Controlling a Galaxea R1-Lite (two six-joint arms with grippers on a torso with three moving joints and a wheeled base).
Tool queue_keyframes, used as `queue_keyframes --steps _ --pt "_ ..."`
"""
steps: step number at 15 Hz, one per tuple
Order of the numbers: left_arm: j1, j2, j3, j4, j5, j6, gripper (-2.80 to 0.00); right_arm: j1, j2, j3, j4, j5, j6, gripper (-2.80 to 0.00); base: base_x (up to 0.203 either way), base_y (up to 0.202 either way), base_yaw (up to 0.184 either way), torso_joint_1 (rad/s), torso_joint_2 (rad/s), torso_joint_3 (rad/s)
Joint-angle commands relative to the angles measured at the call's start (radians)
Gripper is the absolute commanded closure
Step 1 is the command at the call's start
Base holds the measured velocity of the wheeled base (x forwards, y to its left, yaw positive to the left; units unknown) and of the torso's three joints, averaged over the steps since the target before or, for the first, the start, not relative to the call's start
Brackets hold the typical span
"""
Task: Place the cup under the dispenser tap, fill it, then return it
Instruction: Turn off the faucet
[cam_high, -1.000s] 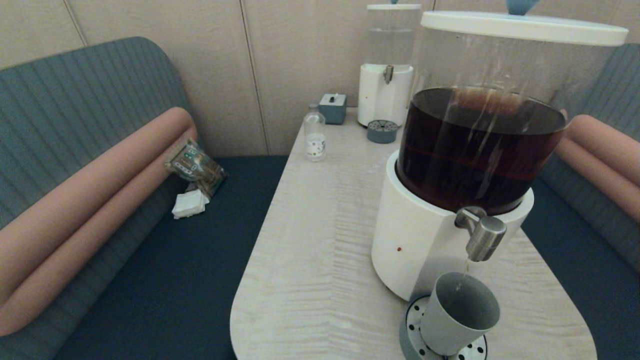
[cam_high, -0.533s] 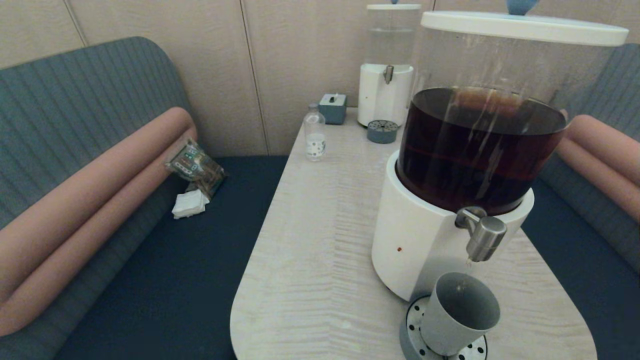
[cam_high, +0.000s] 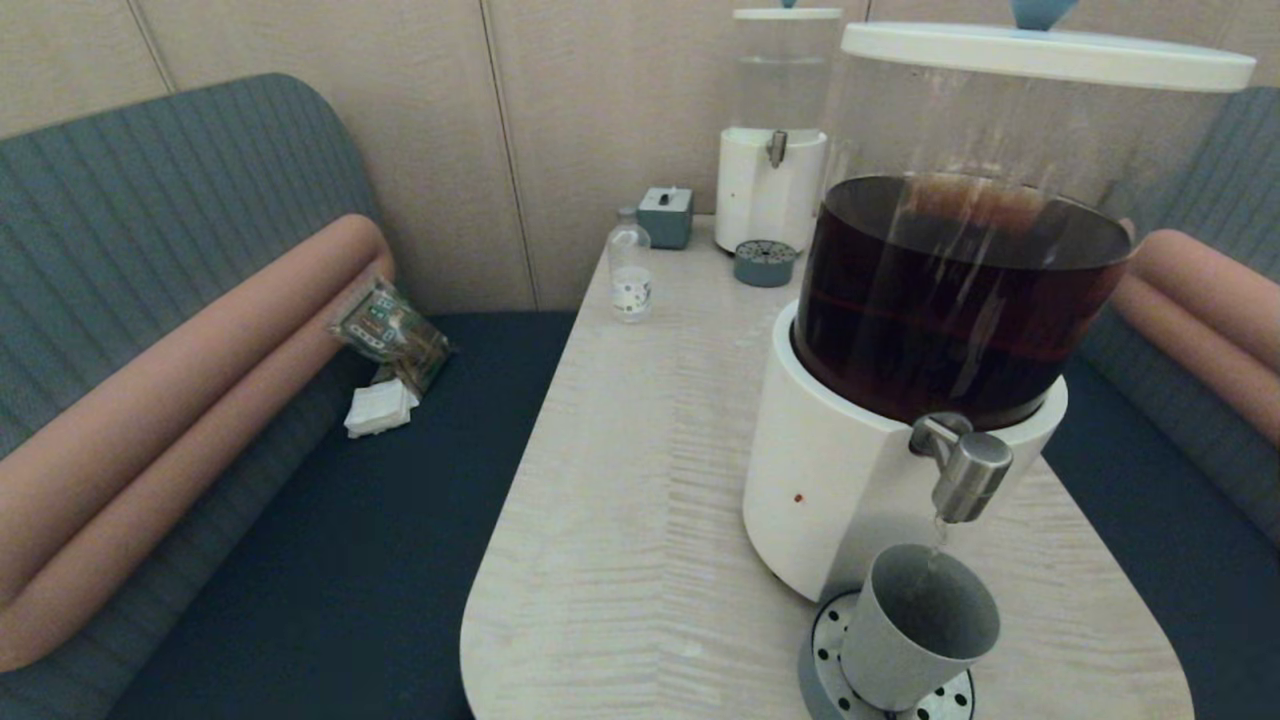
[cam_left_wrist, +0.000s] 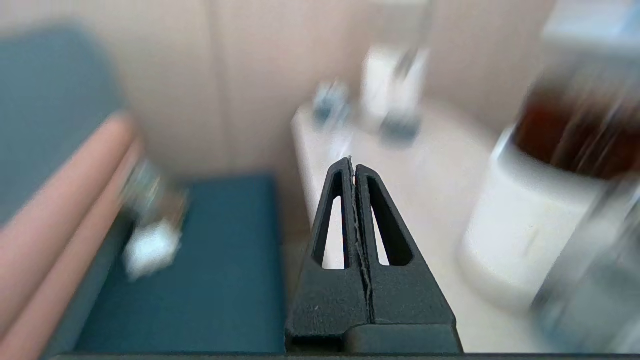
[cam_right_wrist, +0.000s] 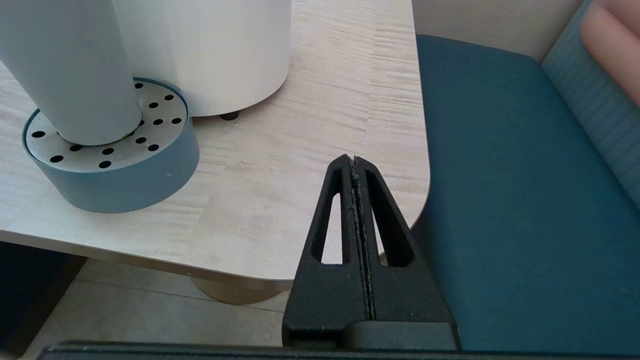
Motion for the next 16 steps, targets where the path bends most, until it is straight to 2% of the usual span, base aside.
queue_keyframes --steps 1,3,4,5,7,9,10,13,14,16 --pt "-0.001 0.288 -0.219 -0.008 -0.025 -0.035 0.0 0.0 -0.002 0.009 0.0 0.001 -0.001 0.0 0.0 0.0 0.0 0.0 0.0 0.0" --pt "-0.003 0.448 -0.386 -0.035 -0.088 -0.111 0.0 0.0 -0.002 0.009 0.0 0.001 -0.001 0.0 0.0 0.0 0.0 0.0 0.0 0.0" --pt "-0.003 0.504 -0.431 -0.044 -0.135 -0.139 0.0 0.0 -0.002 0.01 0.0 0.001 -0.001 0.0 0.0 0.0 0.0 0.0 0.0 0.0" --pt "-0.009 0.555 -0.458 -0.05 -0.203 -0.151 0.0 0.0 -0.002 0.009 0.0 0.001 -0.001 0.0 0.0 0.0 0.0 0.0 0.0 0.0" --pt "-0.032 0.632 -0.481 -0.054 -0.415 -0.161 0.0 0.0 -0.002 0.009 0.0 0.001 -0.001 0.0 0.0 0.0 0.0 0.0 0.0 0.0" --pt "-0.05 0.69 -0.503 -0.04 -0.562 -0.155 0.0 0.0 -0.002 0.009 0.0 0.001 -0.001 0.0 0.0 0.0 0.0 0.0 0.0 0.0" --pt "-0.086 0.711 -0.528 -0.023 -0.588 -0.144 0.0 0.0 -0.002 0.009 0.0 0.001 -0.001 0.0 0.0 0.0 0.0 0.0 0.0 0.0" --pt "-0.218 0.758 -0.591 0.096 -0.598 -0.073 0.0 0.0 -0.002 0.009 0.0 0.001 -0.001 0.0 0.0 0.0 0.0 0.0 0.0 0.0" --pt "-0.257 0.779 -0.614 0.135 -0.597 -0.039 0.0 0.0 -0.002 0.009 0.0 0.001 -0.001 0.0 0.0 0.0 0.0 0.0 0.0 0.0" --pt "-0.273 0.834 -0.703 0.235 -0.587 0.072 0.0 0.0 -0.002 0.009 0.0 0.001 -0.001 0.0 0.0 0.0 0.0 0.0 0.0 0.0"
